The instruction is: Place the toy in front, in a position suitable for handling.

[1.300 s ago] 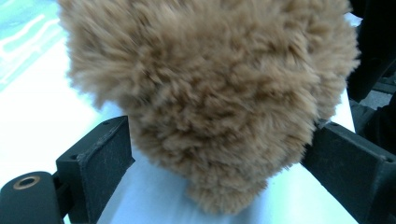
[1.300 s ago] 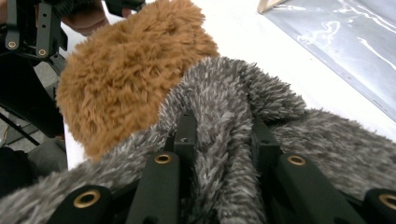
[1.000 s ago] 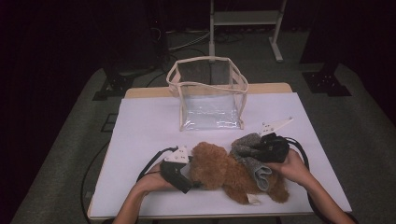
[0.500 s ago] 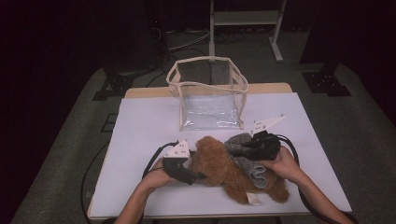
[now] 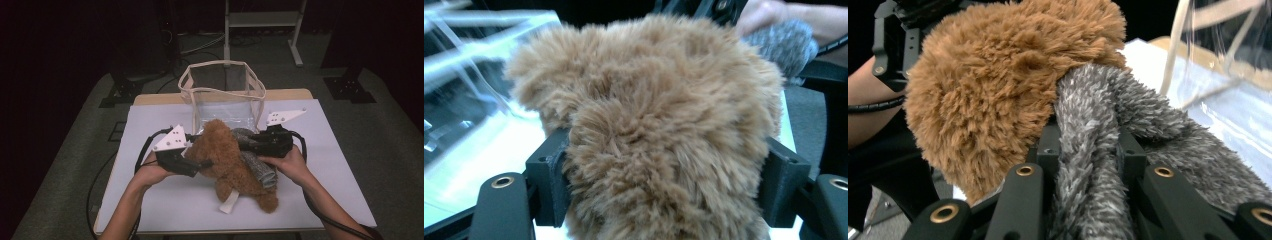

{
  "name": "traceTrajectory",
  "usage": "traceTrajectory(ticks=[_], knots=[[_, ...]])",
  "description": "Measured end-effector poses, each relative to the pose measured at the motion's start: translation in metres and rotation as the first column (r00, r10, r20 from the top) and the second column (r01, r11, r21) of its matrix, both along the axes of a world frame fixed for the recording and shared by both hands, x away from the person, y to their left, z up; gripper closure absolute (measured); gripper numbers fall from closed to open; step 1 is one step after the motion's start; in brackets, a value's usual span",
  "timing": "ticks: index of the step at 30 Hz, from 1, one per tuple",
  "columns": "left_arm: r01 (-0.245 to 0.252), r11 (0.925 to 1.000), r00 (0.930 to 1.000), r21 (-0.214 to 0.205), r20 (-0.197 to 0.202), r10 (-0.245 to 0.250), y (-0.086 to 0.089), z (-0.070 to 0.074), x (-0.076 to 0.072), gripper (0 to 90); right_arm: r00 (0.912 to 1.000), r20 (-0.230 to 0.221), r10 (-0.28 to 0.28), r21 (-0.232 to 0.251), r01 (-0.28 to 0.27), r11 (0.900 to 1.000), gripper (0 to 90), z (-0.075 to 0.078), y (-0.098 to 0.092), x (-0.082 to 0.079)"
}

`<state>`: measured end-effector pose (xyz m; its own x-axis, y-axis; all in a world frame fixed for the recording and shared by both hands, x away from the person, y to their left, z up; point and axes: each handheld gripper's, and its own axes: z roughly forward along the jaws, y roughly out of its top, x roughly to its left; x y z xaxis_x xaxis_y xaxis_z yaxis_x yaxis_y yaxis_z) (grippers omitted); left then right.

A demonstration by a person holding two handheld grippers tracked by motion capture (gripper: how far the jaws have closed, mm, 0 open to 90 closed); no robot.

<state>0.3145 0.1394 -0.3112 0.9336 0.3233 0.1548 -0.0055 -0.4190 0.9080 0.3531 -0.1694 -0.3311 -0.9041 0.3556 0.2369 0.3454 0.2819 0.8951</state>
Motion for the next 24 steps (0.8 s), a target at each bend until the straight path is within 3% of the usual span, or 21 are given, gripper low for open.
traceTrajectory(ticks=[3, 7, 10, 12, 16, 17, 19, 24], knots=[[0.011, 0.9999, 0.9997, 0.011, 0.024, -0.011, -0.003, 0.010, -0.004, 25.3, 0.9999, 0.008, 0.010, 0.023, -0.010, 0.9997, 70.9, 0.004, 0.000, 0.000], [0.028, 0.9989, 0.9992, 0.038, 0.027, -0.029, -0.013, 0.001, -0.006, 26.0, 0.9999, -0.011, 0.009, 0.016, -0.009, 0.9998, 70.7, 0.000, -0.013, 0.000], [0.048, 0.9984, 0.9978, 0.029, 0.044, -0.050, -0.026, -0.003, -0.008, 26.0, 0.9997, -0.026, 0.003, 0.042, -0.001, 0.9991, 70.5, 0.002, -0.032, -0.001], [0.054, 0.9974, 0.9963, 0.049, 0.064, -0.057, -0.035, -0.001, -0.008, 26.0, 0.9996, -0.025, 0.007, 0.051, -0.006, 0.9987, 70.4, 0.012, -0.041, -0.003], [0.069, 0.9954, 0.9927, 0.067, 0.094, -0.075, -0.058, 0.007, -0.007, 25.9, 0.9993, 0.032, 0.021, 0.026, -0.022, 0.9994, 70.3, 0.047, -0.043, -0.008], [0.075, 0.9944, 0.9914, 0.074, 0.102, -0.082, -0.062, 0.008, -0.007, 25.9, 0.9981, 0.052, 0.032, -0.001, -0.032, 0.9995, 70.2, 0.062, -0.040, -0.009], [0.083, 0.9922, 0.9885, 0.093, 0.118, -0.094, -0.073, 0.010, -0.007, 25.8, 0.9961, 0.077, 0.043, -0.039, -0.040, 0.9984, 70.0, 0.077, -0.035, -0.010], [0.109, 0.9857, 0.9794, 0.129, 0.155, -0.129, -0.103, 0.015, -0.008, 25.3, 0.9925, 0.110, 0.054, -0.155, -0.036, 0.9873, 69.6, 0.102, -0.018, -0.012]])
